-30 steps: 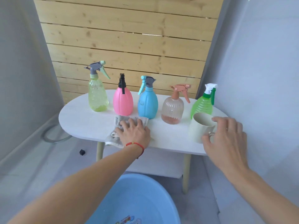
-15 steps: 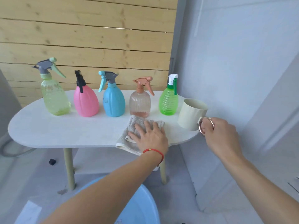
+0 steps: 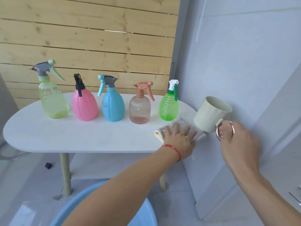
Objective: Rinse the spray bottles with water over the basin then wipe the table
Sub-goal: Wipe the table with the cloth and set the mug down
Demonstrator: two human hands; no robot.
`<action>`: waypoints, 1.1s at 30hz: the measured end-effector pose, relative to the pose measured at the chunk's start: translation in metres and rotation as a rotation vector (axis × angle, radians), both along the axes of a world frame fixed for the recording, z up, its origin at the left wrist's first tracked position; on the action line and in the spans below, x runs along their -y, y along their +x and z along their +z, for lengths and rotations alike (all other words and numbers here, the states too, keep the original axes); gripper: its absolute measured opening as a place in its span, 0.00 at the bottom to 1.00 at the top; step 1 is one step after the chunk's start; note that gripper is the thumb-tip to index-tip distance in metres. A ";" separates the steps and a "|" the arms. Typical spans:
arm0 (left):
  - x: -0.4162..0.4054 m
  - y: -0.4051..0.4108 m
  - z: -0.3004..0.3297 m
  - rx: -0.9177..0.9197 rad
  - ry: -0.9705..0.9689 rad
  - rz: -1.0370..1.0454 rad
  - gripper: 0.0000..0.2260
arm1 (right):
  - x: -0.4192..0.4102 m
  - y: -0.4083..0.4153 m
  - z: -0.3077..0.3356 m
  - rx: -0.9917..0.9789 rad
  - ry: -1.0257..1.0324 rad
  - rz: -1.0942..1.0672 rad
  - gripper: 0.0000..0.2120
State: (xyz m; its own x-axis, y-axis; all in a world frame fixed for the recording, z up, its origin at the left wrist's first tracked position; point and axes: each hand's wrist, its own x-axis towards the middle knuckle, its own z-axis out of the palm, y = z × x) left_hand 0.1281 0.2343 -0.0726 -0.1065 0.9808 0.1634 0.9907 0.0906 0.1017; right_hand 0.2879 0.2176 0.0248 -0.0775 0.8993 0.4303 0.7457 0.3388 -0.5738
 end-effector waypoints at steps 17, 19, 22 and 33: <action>0.059 -0.121 0.005 0.036 0.069 0.025 0.21 | 0.010 -0.021 -0.009 0.107 -0.041 0.123 0.15; 0.048 -0.125 0.002 0.022 0.052 0.008 0.21 | 0.010 -0.023 -0.010 0.117 -0.032 0.125 0.15; 0.035 -0.122 0.003 0.086 0.020 0.048 0.30 | 0.008 -0.025 -0.013 0.136 -0.048 0.115 0.16; 0.051 -0.019 -0.008 0.041 0.192 0.109 0.27 | -0.001 -0.022 -0.003 -0.016 0.044 0.047 0.16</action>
State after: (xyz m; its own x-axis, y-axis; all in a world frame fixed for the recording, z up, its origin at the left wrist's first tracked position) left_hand 0.1091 0.1828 -0.0805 -0.2205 0.9145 0.3393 0.9708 0.1719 0.1674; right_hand 0.2654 0.2185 0.0214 -0.1115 0.8750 0.4712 0.7191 0.3983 -0.5694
